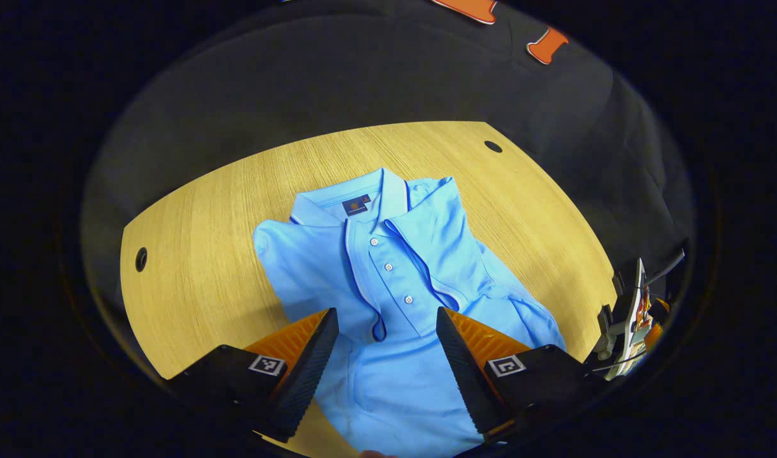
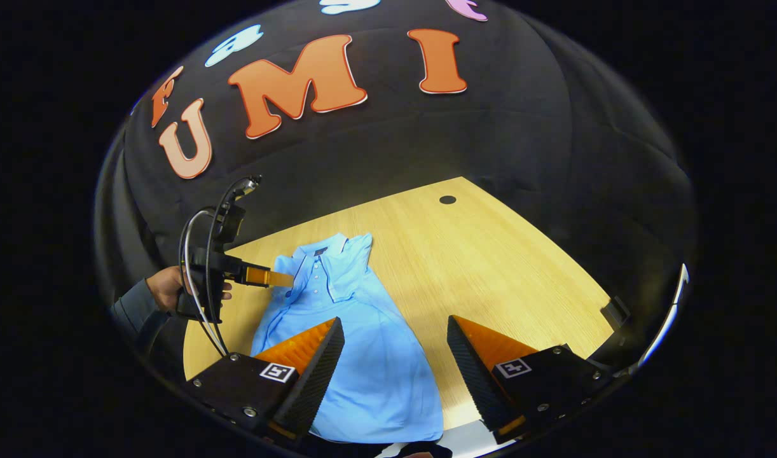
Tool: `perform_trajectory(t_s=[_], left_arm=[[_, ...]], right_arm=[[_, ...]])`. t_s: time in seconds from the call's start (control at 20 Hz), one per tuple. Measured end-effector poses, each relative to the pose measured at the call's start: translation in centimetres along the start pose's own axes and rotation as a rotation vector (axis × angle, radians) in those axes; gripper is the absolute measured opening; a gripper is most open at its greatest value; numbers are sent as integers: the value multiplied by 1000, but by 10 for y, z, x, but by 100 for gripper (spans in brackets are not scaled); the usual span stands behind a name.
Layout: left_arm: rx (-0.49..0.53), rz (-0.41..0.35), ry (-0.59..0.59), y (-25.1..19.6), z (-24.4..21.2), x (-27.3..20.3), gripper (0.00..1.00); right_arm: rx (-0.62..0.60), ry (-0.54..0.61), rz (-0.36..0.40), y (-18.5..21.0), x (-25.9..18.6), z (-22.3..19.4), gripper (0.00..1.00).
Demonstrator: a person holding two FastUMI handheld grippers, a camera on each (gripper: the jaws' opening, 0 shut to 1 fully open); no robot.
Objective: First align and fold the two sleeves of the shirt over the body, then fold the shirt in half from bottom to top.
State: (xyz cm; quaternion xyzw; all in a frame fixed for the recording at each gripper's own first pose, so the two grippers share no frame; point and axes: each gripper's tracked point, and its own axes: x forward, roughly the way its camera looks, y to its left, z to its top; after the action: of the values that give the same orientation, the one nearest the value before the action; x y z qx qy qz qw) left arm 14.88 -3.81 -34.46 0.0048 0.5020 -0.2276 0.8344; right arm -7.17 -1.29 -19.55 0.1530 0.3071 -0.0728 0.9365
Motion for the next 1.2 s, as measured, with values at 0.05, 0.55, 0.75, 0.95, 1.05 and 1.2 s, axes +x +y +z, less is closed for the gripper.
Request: perform_trajectory(t_s=[0.05, 0.55, 0.75, 0.95, 1.05, 1.2], left_arm=[[-26, 12, -1, -1, -10, -10, 100], [-193, 94, -66, -20, -136, -86, 100], [-194, 159, -40, -20, -189, -100, 100], [-222, 197, -27, -20, -228, -110, 100], [-253, 201, -13, -23, -249, -111, 100], [-268, 214, 13, -22, -274, -114, 100]], right_arm=[[-10, 10, 14, 0, 0, -4, 99], [-156, 152, 125, 3, -16, -76, 98], [-207, 221, 125, -2, -19, -111, 99], [-230, 283, 105, -10, -17, -142, 99], [-232, 311, 97, -12, -17, -157, 99], [-254, 363, 69, -20, -16, -177, 99]])
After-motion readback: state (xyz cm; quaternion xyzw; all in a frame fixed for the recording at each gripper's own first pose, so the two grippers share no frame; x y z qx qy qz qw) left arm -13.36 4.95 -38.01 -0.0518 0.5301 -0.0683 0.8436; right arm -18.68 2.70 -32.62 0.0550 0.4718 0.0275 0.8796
